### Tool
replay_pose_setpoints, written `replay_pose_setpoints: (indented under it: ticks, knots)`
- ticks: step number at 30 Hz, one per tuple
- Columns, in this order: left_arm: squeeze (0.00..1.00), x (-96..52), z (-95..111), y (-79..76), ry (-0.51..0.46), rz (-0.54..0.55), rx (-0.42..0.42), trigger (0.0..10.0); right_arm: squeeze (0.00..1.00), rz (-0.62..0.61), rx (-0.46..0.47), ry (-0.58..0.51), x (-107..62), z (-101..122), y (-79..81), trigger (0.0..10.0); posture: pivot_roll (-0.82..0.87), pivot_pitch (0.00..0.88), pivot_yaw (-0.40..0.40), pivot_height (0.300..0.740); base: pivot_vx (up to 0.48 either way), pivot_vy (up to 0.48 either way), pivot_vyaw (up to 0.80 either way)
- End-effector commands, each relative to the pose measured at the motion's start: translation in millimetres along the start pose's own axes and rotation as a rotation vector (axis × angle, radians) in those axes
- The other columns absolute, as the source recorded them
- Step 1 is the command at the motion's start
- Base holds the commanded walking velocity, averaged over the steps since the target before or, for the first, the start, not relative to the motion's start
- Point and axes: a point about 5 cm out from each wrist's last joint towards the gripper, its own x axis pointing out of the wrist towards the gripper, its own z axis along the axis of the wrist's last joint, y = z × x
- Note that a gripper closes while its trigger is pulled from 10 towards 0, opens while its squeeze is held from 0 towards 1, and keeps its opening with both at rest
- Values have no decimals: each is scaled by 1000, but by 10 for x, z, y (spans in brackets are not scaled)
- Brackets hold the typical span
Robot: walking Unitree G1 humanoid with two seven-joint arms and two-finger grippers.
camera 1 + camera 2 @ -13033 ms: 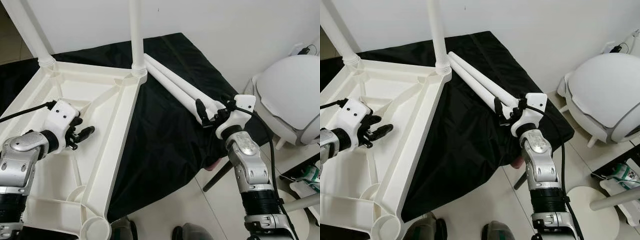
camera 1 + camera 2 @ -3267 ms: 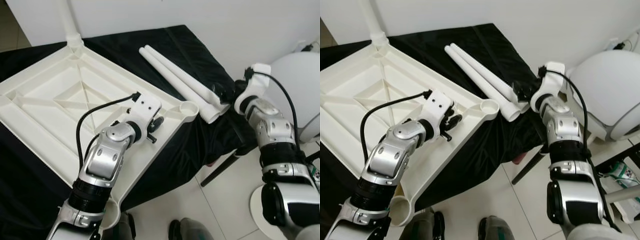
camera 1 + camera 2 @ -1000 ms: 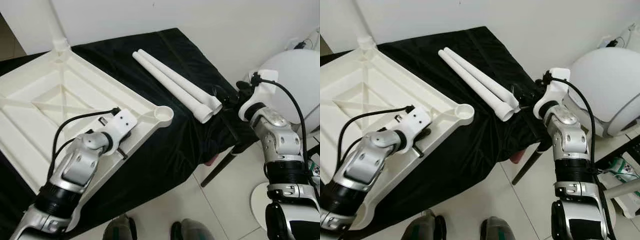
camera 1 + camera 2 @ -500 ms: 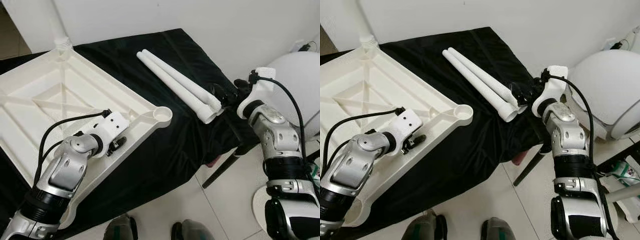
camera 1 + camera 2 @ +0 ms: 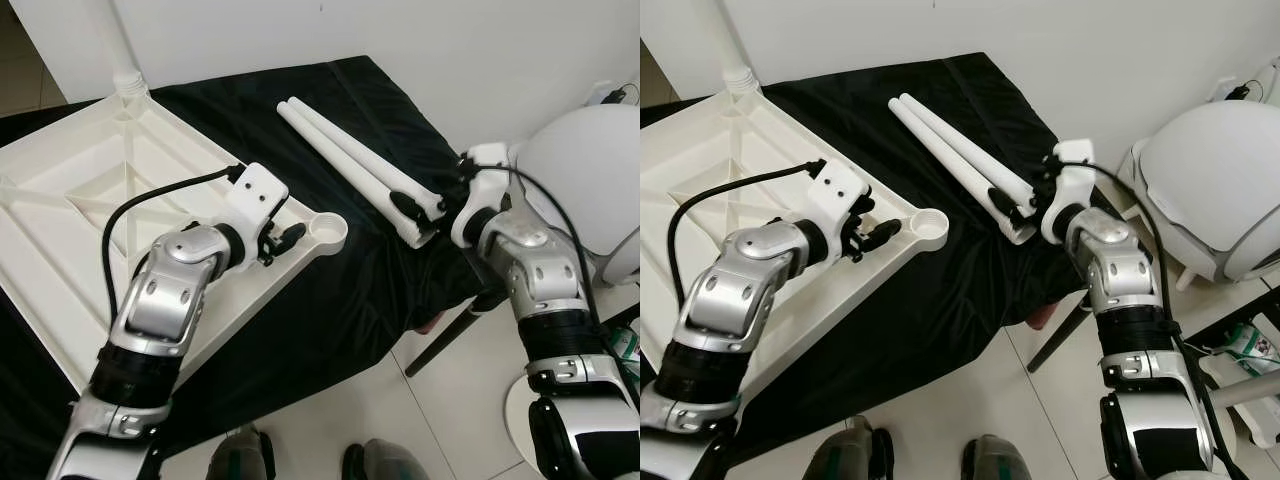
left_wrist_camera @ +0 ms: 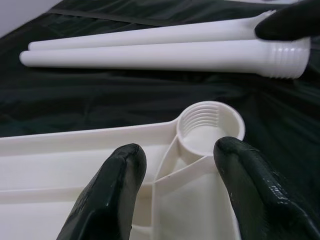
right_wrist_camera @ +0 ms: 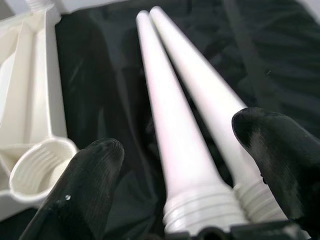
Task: Building children table
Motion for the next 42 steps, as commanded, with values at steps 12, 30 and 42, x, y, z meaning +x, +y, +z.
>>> replay_pose_setpoints:
  ticks: [12,30,42]
  knots:
    - [0,117,135,-40,-38,48,15,10000,0,16,79,149,55,-159,-23,10000,-83,40,-28,740,0,0,0]
    - [0,203,255,-67,-78,58,-1,10000,0,122,122,248,-1,-295,102,10000,-97,57,-40,740,0,0,0]
    - [0,221,292,-148,-97,47,-29,10000,0,111,191,262,58,-420,205,10000,-86,44,-39,740,0,0,0]
